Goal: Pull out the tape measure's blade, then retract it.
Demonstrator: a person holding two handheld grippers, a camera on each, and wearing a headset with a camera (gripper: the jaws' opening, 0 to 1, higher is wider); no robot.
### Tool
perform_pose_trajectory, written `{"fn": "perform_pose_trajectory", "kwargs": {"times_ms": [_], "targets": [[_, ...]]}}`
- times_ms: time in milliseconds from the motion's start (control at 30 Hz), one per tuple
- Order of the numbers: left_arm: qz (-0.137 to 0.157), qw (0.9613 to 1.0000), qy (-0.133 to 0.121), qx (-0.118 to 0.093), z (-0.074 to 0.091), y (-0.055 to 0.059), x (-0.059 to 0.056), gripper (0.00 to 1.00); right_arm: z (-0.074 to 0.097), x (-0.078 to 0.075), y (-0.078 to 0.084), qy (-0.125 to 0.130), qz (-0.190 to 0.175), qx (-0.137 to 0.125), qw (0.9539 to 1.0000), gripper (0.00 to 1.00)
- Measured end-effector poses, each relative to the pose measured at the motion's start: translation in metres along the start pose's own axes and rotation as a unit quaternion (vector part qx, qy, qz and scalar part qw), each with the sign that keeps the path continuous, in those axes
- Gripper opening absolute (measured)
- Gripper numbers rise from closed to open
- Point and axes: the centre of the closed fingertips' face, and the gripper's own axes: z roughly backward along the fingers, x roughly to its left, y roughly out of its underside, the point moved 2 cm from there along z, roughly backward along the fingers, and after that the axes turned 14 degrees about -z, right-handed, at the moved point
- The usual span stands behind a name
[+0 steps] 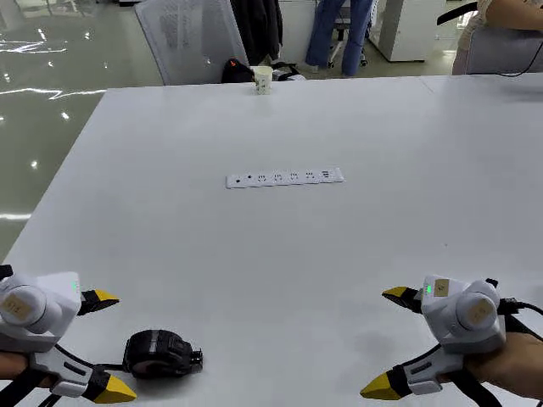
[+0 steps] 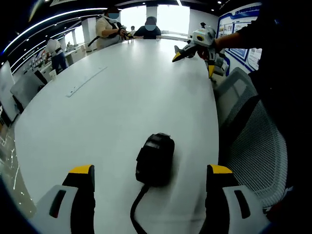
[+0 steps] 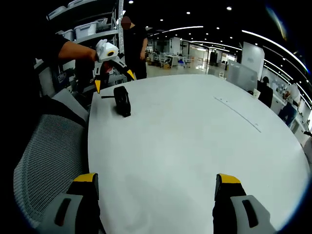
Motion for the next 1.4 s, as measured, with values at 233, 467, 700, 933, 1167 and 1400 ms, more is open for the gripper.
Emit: {"fn": "perform_pose_trajectory", "kwargs": {"times_ms": [233,467,700,933,1167,1400], "targets": [[-0.016,0.9997,0.016,0.003,-0.011,-0.006,-0.001,0.88,-0.017,0.01,-0.012,-0.018,0.016,0.0,0.9997,0.99],[-0.064,0.9966,0.03,0.041,-0.02,0.0,-0.001,0.82,-0.03,0.016,-0.02,-0.03,0.029,0.0,0.9991,0.99],[-0.066,0.9965,0.036,0.038,-0.025,-0.006,0.001,0.82,-0.038,0.019,-0.028,-0.036,0.035,-0.003,0.9987,0.99],[-0.071,0.9956,0.043,0.044,-0.031,-0.011,0.002,0.78,-0.047,0.02,-0.036,-0.04,0.039,-0.005,0.9984,0.99],[-0.075,0.9943,0.06,0.046,-0.039,-0.014,0.002,0.67,-0.056,0.022,-0.046,-0.045,0.046,-0.008,0.9979,0.99],[-0.077,0.9931,0.074,0.05,-0.042,-0.015,-0.001,0.62,-0.063,0.027,-0.052,-0.052,0.055,-0.006,0.9971,0.99]]}}
